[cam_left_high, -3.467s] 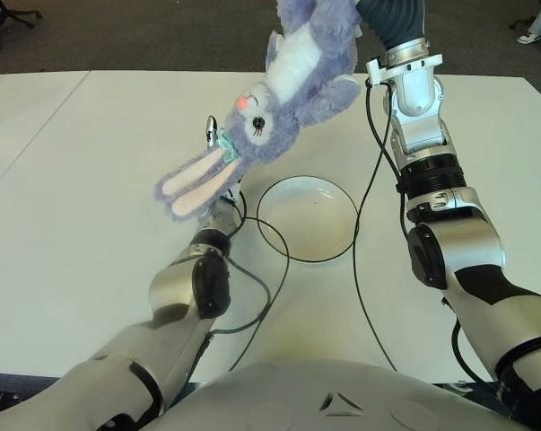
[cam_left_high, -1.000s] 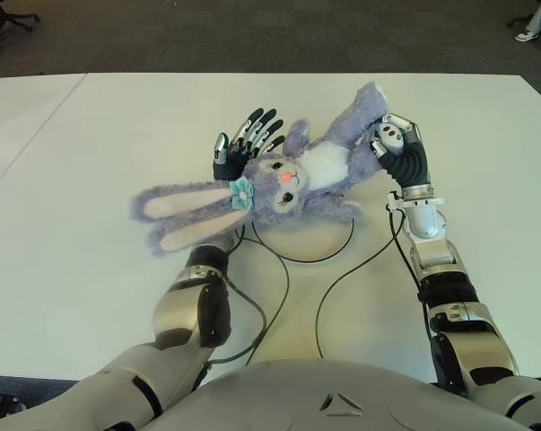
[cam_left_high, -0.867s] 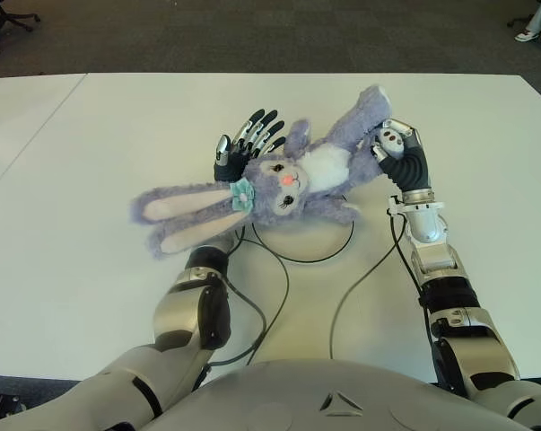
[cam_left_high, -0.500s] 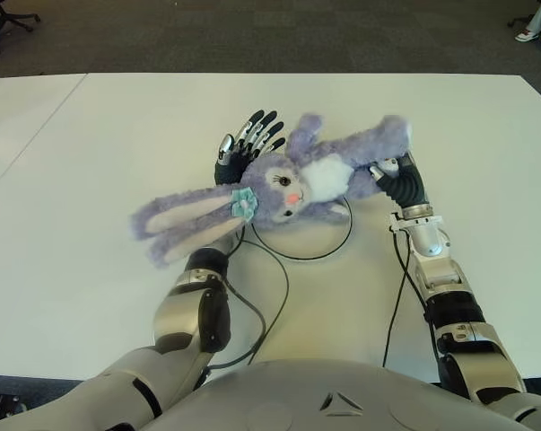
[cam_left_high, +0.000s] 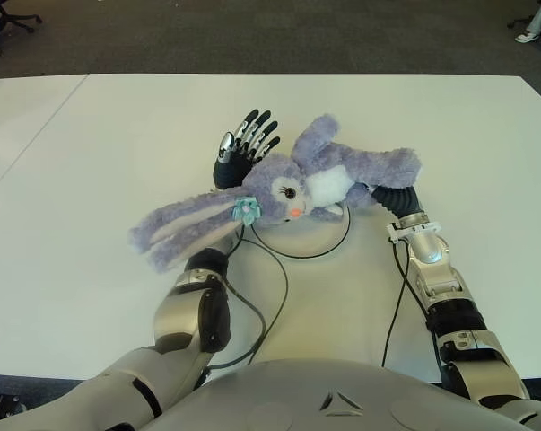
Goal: Put the doll into the plate.
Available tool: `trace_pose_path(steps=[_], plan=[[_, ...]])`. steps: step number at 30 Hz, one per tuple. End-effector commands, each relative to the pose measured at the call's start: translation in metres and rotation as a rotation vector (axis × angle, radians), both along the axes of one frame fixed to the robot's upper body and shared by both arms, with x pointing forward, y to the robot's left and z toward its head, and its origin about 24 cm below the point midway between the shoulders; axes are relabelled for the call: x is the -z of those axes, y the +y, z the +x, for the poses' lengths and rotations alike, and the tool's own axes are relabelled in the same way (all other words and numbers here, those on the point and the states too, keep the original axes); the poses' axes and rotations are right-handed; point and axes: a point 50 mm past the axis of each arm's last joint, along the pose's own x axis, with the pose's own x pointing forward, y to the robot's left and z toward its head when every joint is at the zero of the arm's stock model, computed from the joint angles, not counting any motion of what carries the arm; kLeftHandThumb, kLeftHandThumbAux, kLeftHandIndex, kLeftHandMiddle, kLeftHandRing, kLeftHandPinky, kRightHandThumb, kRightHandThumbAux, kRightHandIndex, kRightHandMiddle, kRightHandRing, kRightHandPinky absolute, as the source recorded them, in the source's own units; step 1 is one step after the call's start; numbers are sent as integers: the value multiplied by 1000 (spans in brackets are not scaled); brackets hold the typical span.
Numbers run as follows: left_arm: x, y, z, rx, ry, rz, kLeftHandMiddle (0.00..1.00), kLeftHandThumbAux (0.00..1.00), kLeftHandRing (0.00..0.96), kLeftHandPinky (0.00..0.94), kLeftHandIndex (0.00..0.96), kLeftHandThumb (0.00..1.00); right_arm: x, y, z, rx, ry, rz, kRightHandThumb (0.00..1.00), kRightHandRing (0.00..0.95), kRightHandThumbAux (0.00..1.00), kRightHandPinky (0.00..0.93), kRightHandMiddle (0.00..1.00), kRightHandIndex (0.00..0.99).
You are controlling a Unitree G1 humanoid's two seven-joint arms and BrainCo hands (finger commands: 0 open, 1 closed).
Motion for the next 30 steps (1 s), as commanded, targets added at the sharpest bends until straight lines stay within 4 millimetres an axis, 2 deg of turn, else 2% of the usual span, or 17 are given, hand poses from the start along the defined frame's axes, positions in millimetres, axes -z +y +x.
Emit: trace_pose_path(steps=[1, 17, 30], plan=[[93, -10, -76, -33, 472, -150, 0, 385, 0, 0, 0, 144, 39, -1, -19, -38, 206, -56, 716, 850, 710, 862, 841, 441], [94, -12, -76, -37, 497, -134, 0, 412, 0, 0, 15, 162, 37, -1, -19, -52, 206, -76, 715, 838, 709, 846, 832, 441], [96, -13, -77, -47, 515, -92, 0, 366, 0, 0, 0, 178, 36, -2, -17, -44, 196, -97, 715, 847, 710, 859, 840, 441]])
